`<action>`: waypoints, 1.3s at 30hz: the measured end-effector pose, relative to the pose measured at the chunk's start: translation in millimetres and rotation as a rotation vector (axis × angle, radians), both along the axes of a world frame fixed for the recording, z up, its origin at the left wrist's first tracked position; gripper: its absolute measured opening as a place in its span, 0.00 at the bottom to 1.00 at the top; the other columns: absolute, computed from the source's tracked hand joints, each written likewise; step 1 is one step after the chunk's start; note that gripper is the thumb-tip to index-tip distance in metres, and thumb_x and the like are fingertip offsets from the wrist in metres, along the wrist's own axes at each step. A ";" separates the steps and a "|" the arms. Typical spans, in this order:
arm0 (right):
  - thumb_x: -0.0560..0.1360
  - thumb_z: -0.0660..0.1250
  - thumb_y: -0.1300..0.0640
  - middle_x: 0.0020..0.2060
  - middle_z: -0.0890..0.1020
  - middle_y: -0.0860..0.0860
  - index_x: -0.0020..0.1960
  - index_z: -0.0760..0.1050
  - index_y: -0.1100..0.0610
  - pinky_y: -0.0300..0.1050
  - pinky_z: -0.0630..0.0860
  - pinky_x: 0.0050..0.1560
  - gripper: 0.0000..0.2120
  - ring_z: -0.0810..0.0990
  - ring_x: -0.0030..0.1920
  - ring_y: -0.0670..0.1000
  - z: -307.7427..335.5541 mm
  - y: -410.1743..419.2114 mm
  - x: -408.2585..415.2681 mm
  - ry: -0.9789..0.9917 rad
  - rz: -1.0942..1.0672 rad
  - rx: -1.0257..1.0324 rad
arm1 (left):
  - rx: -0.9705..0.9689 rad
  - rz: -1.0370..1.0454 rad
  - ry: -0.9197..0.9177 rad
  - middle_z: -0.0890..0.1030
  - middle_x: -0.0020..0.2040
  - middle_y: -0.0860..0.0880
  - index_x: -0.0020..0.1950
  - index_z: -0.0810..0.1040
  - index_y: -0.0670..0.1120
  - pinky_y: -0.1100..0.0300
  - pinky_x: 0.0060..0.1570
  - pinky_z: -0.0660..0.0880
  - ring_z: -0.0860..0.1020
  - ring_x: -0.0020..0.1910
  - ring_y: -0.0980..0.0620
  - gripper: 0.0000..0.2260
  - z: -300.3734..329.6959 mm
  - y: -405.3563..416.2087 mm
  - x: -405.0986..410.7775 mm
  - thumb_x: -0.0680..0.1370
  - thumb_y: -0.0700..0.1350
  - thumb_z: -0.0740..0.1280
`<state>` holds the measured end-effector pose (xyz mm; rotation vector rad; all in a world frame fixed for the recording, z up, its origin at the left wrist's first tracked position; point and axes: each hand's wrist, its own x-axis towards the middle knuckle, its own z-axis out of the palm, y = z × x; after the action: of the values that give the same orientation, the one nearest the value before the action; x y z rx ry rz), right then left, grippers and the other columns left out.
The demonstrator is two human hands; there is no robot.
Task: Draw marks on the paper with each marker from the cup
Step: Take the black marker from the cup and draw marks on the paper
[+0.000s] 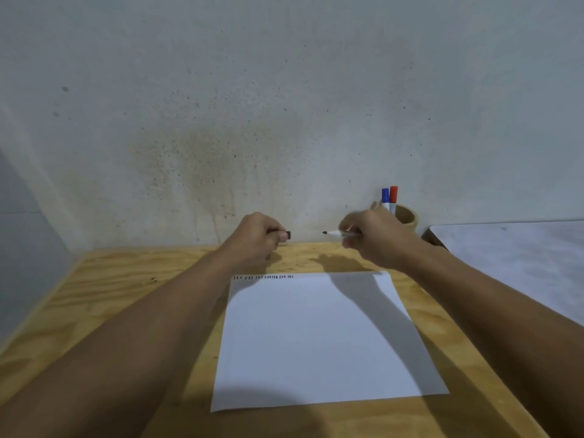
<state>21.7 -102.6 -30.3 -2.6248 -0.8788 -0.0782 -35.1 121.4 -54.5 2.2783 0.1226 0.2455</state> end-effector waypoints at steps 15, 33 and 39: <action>0.74 0.61 0.74 0.36 0.84 0.61 0.54 0.76 0.65 0.43 0.84 0.36 0.11 0.86 0.35 0.53 -43.7 2.4 -15.7 1.154 -0.031 1.458 | 0.346 0.044 0.114 0.82 0.45 0.43 0.44 0.83 0.41 0.59 0.42 0.72 0.78 0.46 0.48 0.03 -37.2 3.5 29.4 0.72 0.38 0.70; 0.70 0.73 0.70 0.39 0.82 0.68 0.45 0.78 0.71 0.53 0.84 0.37 0.06 0.84 0.36 0.59 -78.2 44.4 -25.8 0.635 -0.234 1.031 | 0.393 0.013 -0.175 0.80 0.56 0.48 0.56 0.78 0.44 0.52 0.58 0.72 0.75 0.57 0.48 0.19 -72.5 -17.4 -36.9 0.71 0.54 0.70; 0.69 0.74 0.65 0.37 0.85 0.61 0.41 0.81 0.67 0.54 0.84 0.40 0.05 0.85 0.38 0.59 -88.6 47.0 -25.3 0.455 -0.216 0.920 | 0.539 -0.034 -0.032 0.67 0.74 0.50 0.70 0.69 0.46 0.51 0.75 0.50 0.57 0.75 0.51 0.29 -82.0 -14.3 -51.9 0.75 0.62 0.62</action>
<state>-3.6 -55.6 -118.9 -1.7446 -0.2778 0.0512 -87.0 107.0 -136.4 2.8066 -0.0024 0.3273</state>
